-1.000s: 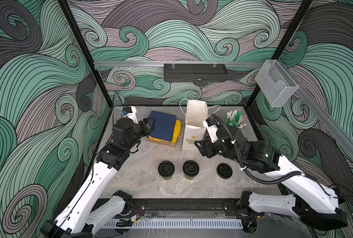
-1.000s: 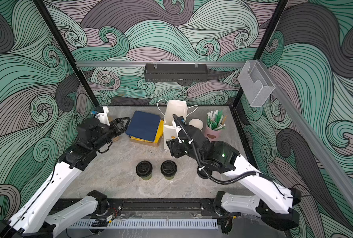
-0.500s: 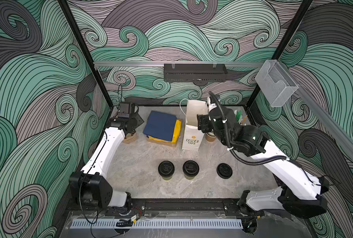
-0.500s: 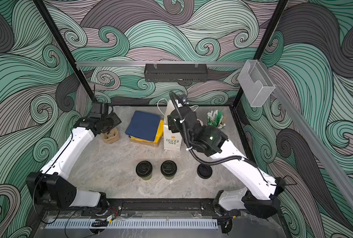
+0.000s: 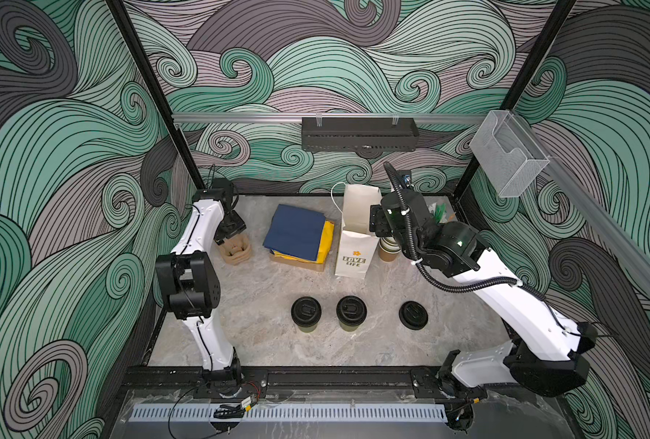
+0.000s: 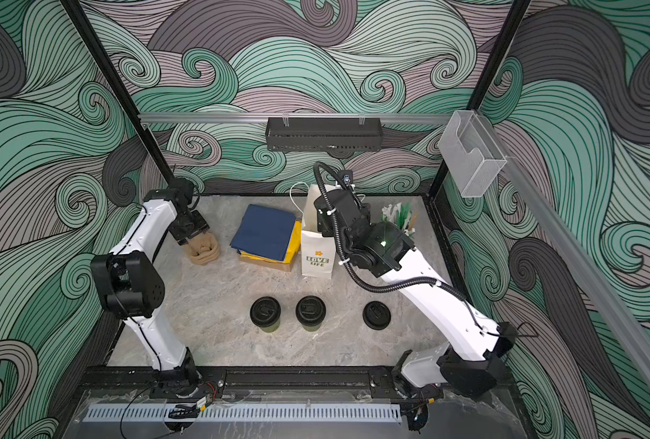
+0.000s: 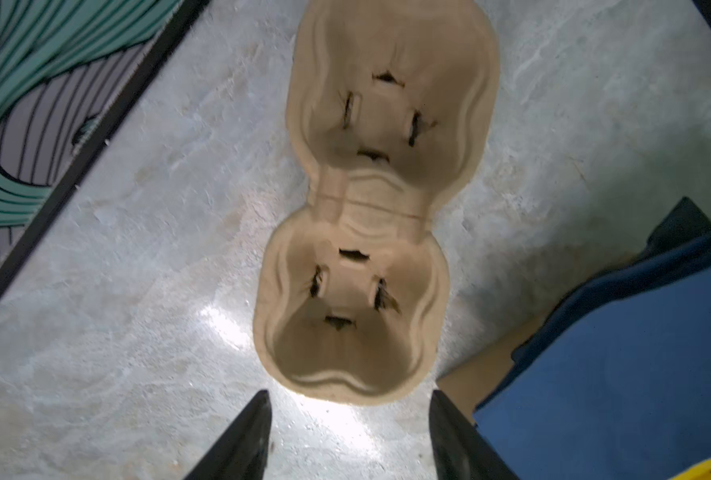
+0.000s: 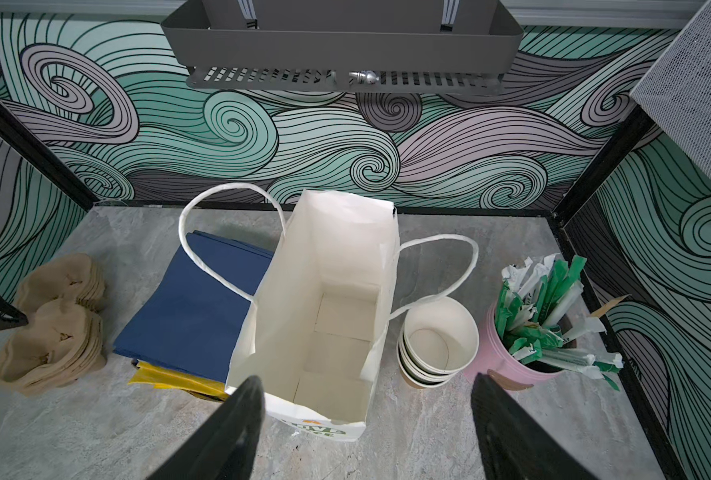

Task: Pack the takeout coffee
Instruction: 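Move the left gripper to the brown cup carrier while the right nears the bag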

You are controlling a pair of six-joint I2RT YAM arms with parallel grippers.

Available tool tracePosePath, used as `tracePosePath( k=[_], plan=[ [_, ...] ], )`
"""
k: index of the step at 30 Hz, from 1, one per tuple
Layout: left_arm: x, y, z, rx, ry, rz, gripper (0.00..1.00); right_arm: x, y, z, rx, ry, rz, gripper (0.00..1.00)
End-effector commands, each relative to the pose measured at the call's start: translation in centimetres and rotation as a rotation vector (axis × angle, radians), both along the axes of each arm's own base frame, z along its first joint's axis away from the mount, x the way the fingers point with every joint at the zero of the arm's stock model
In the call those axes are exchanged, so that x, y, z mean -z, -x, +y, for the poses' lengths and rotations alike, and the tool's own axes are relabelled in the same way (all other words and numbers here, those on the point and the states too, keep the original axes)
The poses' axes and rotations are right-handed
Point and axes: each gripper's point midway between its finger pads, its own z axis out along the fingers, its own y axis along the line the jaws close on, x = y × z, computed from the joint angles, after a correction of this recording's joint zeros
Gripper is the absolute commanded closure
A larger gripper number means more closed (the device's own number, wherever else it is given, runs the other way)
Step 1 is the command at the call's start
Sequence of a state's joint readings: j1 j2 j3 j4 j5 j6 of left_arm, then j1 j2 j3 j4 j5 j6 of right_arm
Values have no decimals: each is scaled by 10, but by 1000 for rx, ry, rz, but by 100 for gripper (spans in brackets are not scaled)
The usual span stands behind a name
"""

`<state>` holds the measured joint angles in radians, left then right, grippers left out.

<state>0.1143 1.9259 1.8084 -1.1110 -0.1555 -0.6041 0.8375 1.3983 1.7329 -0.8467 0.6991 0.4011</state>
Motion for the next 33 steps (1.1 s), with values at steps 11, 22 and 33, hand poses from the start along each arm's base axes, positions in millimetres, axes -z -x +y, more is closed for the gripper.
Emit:
tracePosePath(
  k=[11, 22, 33],
  plan=[
    [23, -18, 15, 126, 53, 145, 39, -3, -6, -2, 29, -48, -44, 21],
    [36, -30, 16, 135, 54, 139, 45, 0, -7, -3, 24, -36, -37, 20],
    [46, -48, 19, 113, 54, 123, 48, 2, -8, -5, 27, -36, -32, 20]
  ],
)
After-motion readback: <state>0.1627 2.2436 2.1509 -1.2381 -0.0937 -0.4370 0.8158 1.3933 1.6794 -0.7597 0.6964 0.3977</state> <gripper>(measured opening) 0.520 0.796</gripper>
